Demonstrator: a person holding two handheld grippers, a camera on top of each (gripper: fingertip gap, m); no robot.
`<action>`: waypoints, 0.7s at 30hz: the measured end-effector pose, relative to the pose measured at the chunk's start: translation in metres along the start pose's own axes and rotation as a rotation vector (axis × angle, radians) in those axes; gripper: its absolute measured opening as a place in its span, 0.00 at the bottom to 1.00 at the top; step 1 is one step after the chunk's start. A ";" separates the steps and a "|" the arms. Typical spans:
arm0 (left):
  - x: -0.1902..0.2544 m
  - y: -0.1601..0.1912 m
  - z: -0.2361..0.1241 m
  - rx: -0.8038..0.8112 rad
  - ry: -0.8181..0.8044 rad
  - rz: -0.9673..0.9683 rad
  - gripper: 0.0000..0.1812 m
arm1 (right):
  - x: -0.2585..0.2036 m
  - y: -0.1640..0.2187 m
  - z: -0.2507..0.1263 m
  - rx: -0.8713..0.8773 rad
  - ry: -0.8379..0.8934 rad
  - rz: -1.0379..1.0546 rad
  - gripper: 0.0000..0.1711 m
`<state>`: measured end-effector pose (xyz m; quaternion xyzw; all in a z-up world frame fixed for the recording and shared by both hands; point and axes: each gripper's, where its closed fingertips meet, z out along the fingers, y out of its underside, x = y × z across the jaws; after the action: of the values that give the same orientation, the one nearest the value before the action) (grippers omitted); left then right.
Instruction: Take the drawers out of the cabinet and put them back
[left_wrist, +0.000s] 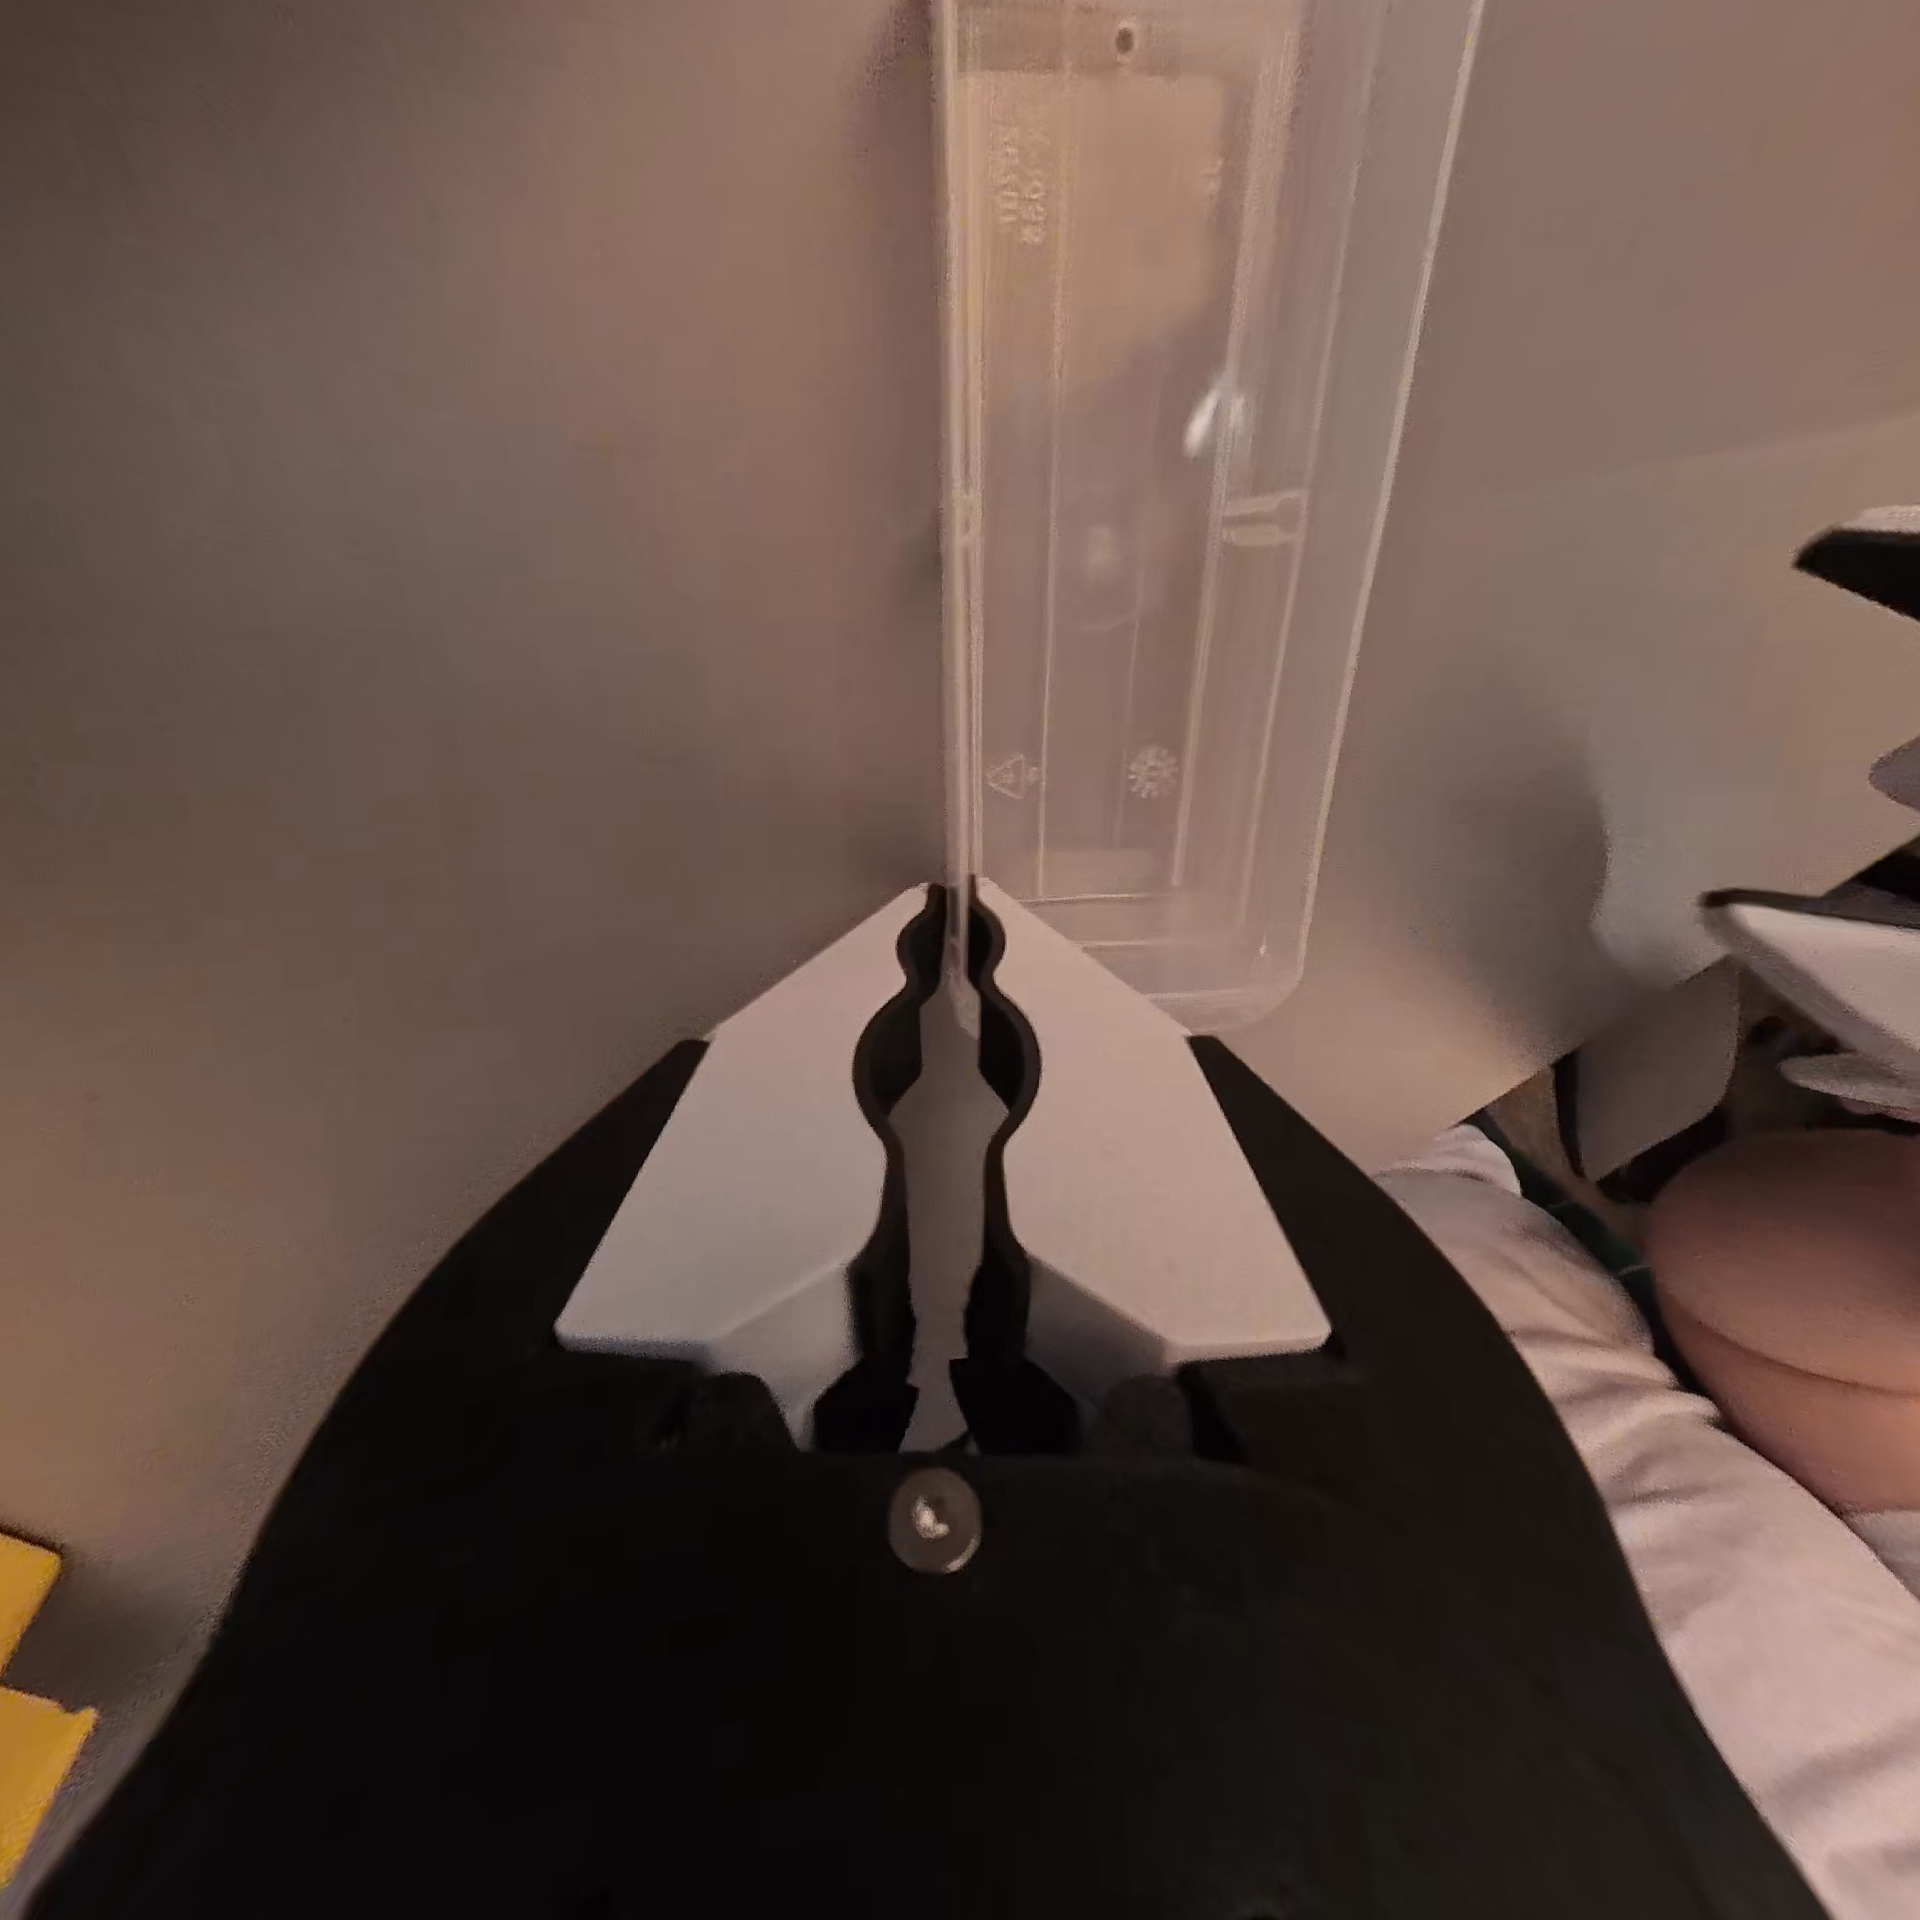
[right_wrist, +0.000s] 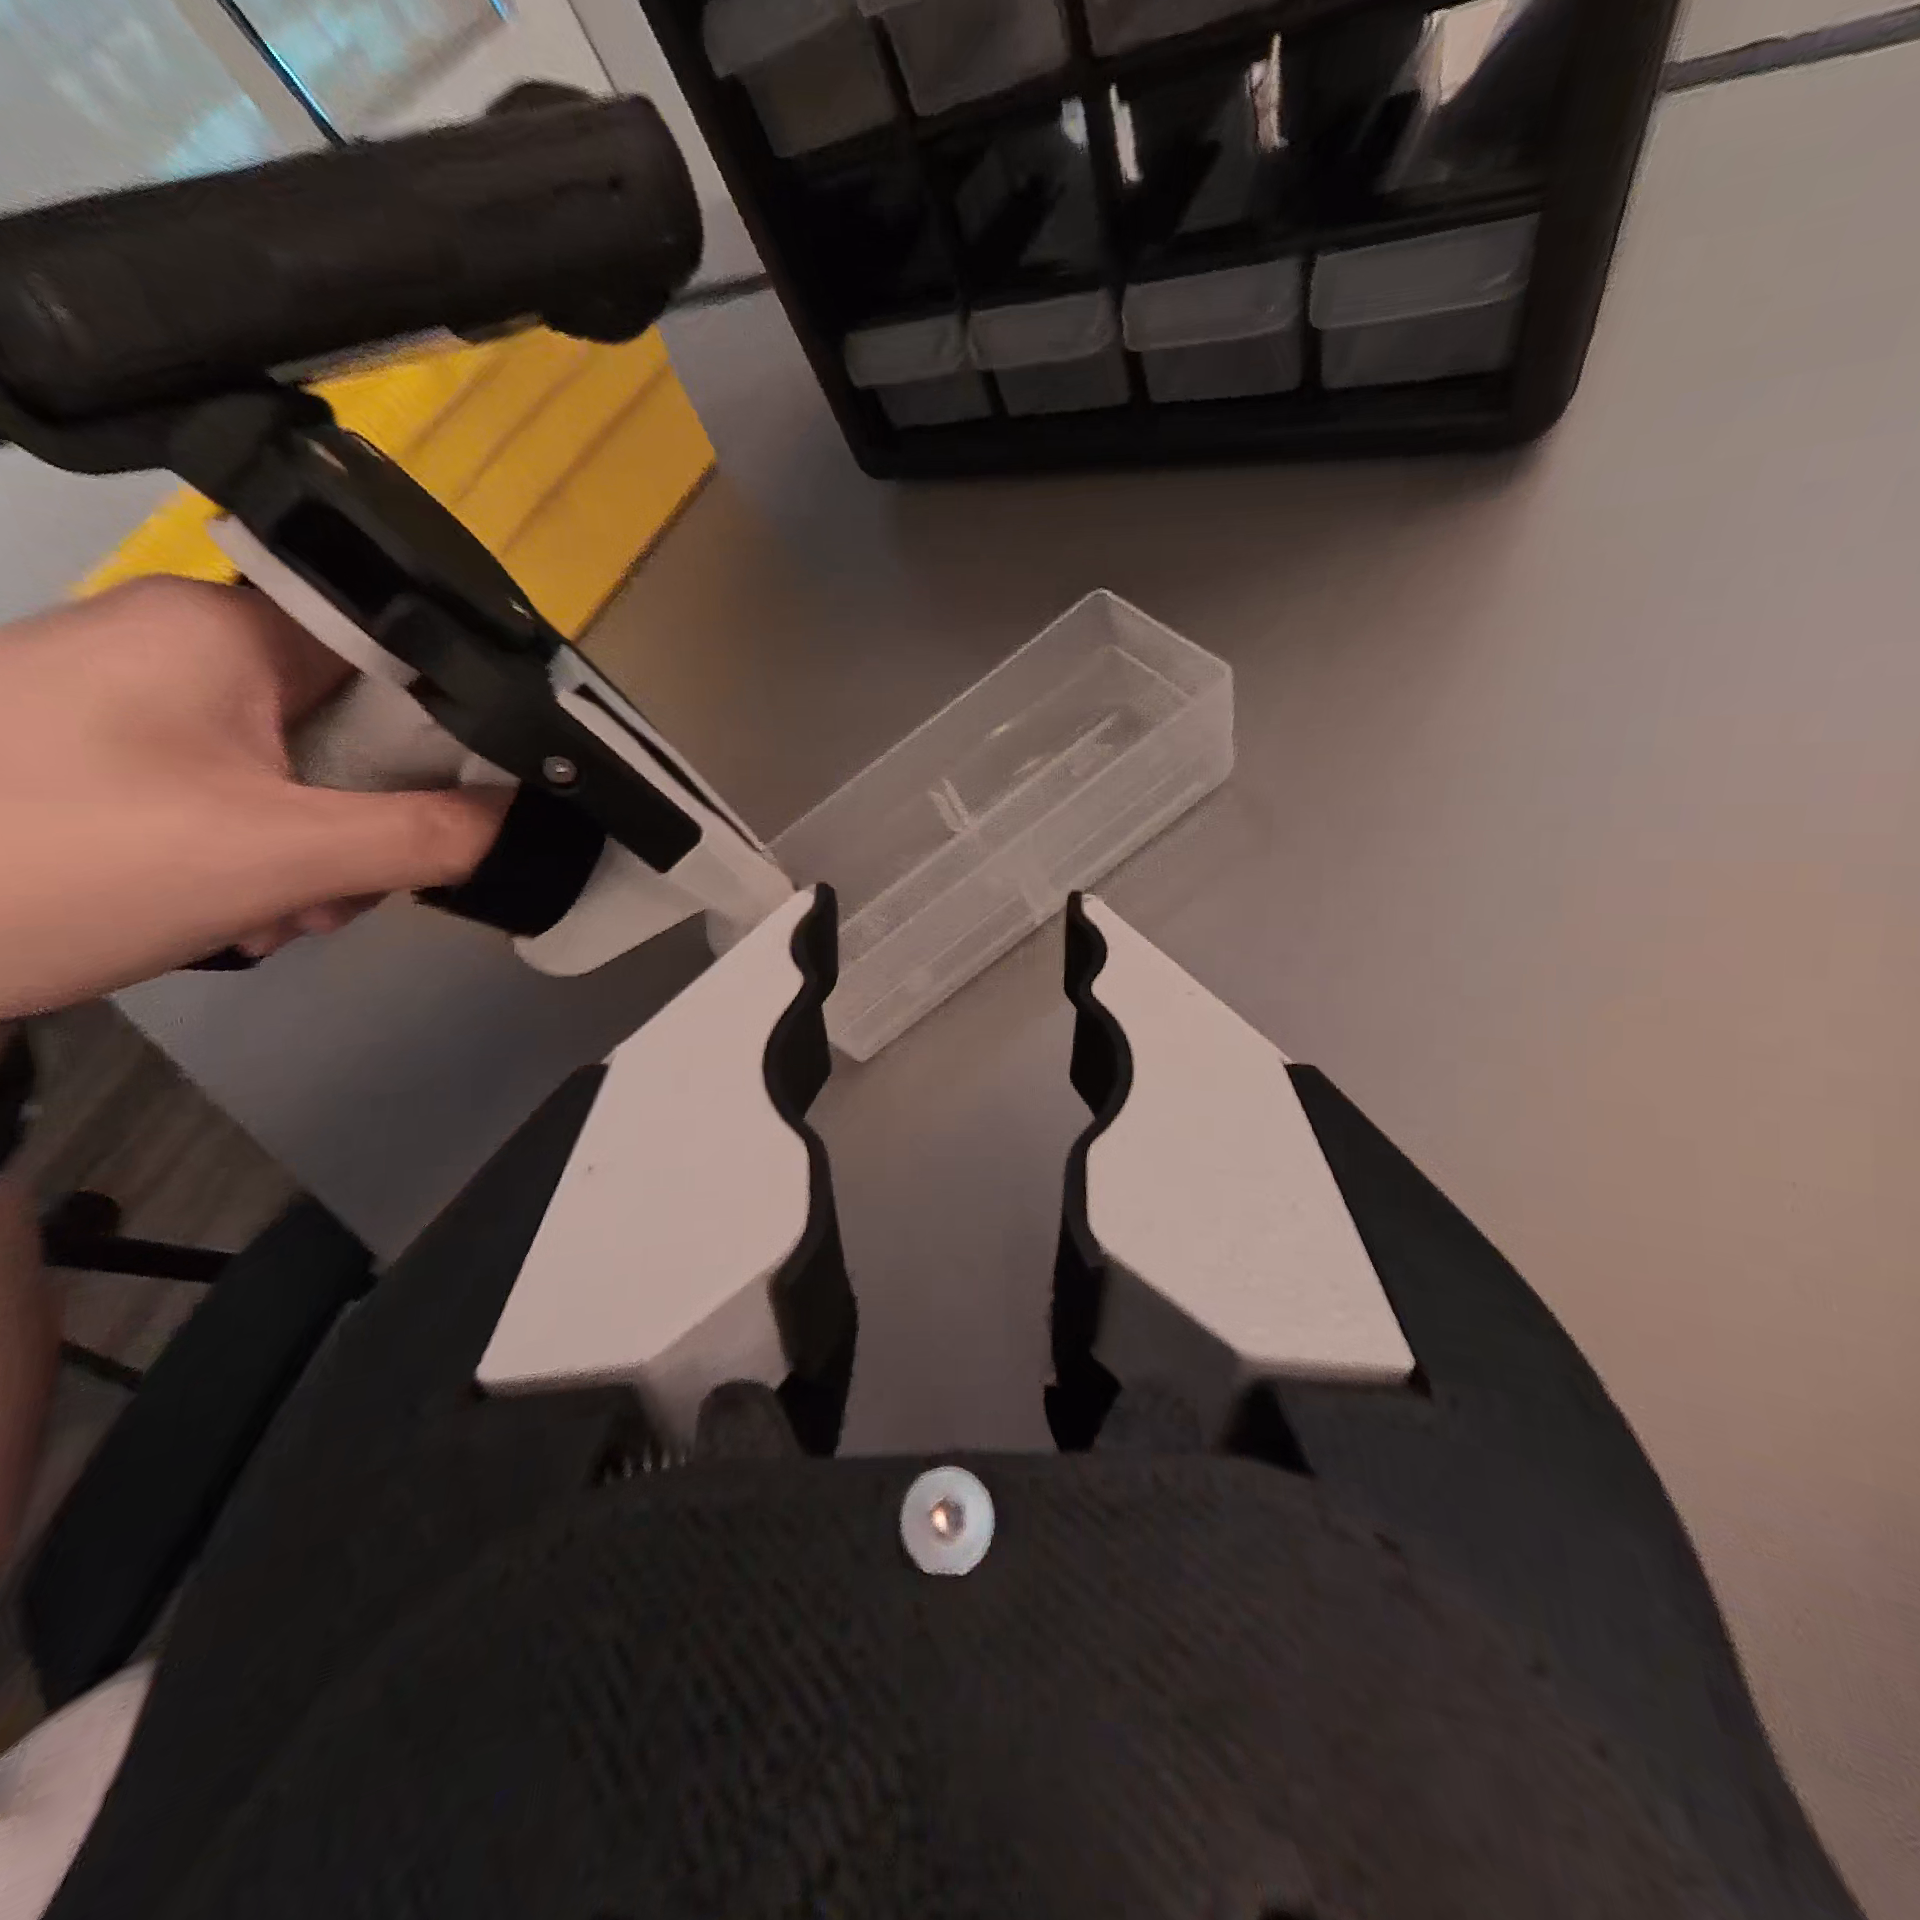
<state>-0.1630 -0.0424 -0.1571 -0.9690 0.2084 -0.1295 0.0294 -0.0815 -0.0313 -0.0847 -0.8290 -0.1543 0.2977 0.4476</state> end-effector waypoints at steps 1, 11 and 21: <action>0.005 0.004 0.002 -0.022 0.033 -0.001 0.04 | 0.000 0.003 0.004 -0.029 0.028 -0.023 0.25; 0.068 0.001 0.003 0.113 0.361 0.118 0.12 | 0.008 0.021 0.015 -0.213 0.061 -0.084 0.32; 0.060 0.009 -0.031 0.253 0.476 0.106 0.12 | 0.009 0.036 0.014 -0.298 0.077 -0.086 0.35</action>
<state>-0.1222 -0.0753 -0.1137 -0.8878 0.2418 -0.3768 0.1072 -0.0837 -0.0372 -0.1237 -0.8897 -0.2149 0.2201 0.3374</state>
